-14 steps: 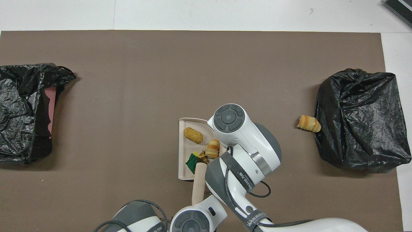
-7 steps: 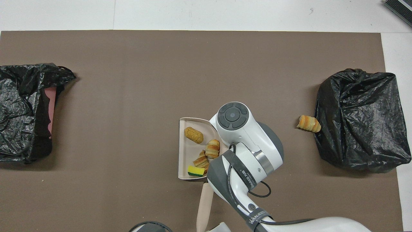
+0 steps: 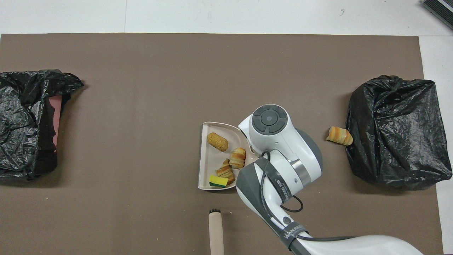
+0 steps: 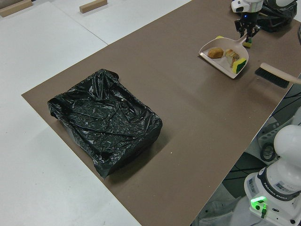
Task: Sweep and dump trash in bin
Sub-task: 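Lift the dustpan with the right gripper toward the black bag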
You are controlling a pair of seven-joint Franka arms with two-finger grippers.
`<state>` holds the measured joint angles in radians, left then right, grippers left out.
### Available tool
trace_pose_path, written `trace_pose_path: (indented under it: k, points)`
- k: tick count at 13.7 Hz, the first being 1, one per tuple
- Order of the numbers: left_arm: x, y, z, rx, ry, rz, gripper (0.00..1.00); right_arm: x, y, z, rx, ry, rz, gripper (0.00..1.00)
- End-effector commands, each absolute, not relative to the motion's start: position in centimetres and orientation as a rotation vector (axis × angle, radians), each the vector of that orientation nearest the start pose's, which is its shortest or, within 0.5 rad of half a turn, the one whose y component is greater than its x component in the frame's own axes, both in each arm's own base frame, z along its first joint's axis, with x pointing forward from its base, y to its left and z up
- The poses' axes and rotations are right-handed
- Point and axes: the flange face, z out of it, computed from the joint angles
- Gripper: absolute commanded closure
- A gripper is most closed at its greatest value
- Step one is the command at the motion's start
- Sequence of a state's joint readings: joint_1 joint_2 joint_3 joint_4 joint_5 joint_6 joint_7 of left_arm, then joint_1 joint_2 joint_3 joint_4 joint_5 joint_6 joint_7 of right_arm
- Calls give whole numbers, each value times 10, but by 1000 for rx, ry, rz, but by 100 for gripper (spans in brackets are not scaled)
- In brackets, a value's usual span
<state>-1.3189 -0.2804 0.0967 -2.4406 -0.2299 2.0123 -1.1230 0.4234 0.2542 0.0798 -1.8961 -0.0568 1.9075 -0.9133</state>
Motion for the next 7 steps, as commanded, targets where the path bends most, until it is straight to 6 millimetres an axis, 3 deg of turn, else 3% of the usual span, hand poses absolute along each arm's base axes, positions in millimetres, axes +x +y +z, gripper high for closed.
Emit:
trace_pose_path:
  k: [1, 2, 5, 7]
  points:
    - [126, -394, 396, -3116, -114, 408, 100, 532, 262, 383, -2304, -2039, 286, 100]
    - [128, -394, 395, -3127, -122, 402, 100, 536, 253, 393, -2291, -2052, 278, 100]
    - [128, -394, 369, -3121, -106, 383, 100, 557, 212, 419, -2249, -2075, 267, 100]
    - [132, -393, 367, -3135, 43, 385, 100, 572, 185, 443, -2218, -2091, 261, 100]
